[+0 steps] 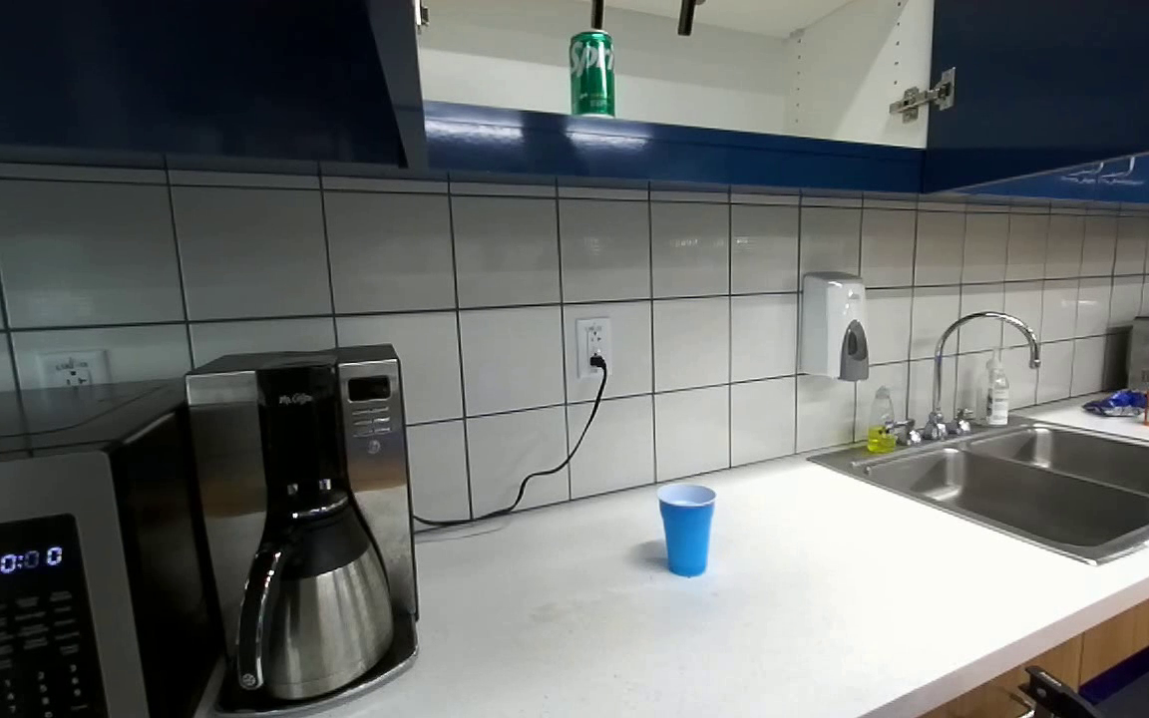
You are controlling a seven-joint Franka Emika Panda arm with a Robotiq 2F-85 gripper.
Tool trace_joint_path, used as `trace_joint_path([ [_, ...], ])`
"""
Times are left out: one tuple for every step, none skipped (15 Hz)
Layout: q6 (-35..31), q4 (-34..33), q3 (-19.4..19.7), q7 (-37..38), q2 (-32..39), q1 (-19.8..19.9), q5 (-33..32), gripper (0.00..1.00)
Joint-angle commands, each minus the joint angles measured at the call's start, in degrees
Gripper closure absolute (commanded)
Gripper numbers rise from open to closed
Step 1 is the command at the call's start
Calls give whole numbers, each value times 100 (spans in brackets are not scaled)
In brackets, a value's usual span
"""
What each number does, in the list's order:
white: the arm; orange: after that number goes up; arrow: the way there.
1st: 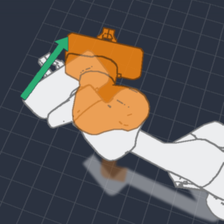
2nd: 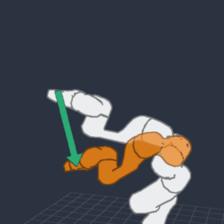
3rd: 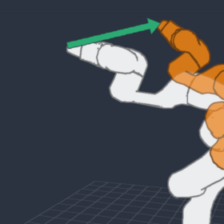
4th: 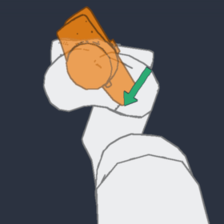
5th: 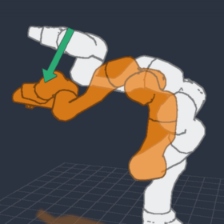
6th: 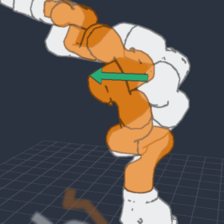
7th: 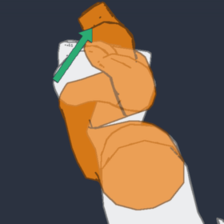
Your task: Put the green can in the open upper cabinet.
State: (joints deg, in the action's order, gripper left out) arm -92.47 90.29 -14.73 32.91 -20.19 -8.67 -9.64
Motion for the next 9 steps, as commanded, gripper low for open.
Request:
trace_joint_path([
  [-297, 959, 84, -169, -643, 85, 257, 0],
  [-335, 1160, 97, -192, -750, 90, 290, 0],
  [-393, 1353, 107, -208, -852, 90, 326, 0],
  [-433, 1545, 111, -212, -951, 92, 366, 0],
  [-486, 1714, 116, -251, -1027, 97, 371, 0],
  [-559, 1908, 140, -286, -1098, 101, 398, 0],
  [-616, 2074, 149, -293, -1161, 112, 413, 0],
  [-702, 2252, 161, -308, -1231, 116, 445, 0],
  [-790, 2422, 178, -341, -1287, 116, 472, 0],
])
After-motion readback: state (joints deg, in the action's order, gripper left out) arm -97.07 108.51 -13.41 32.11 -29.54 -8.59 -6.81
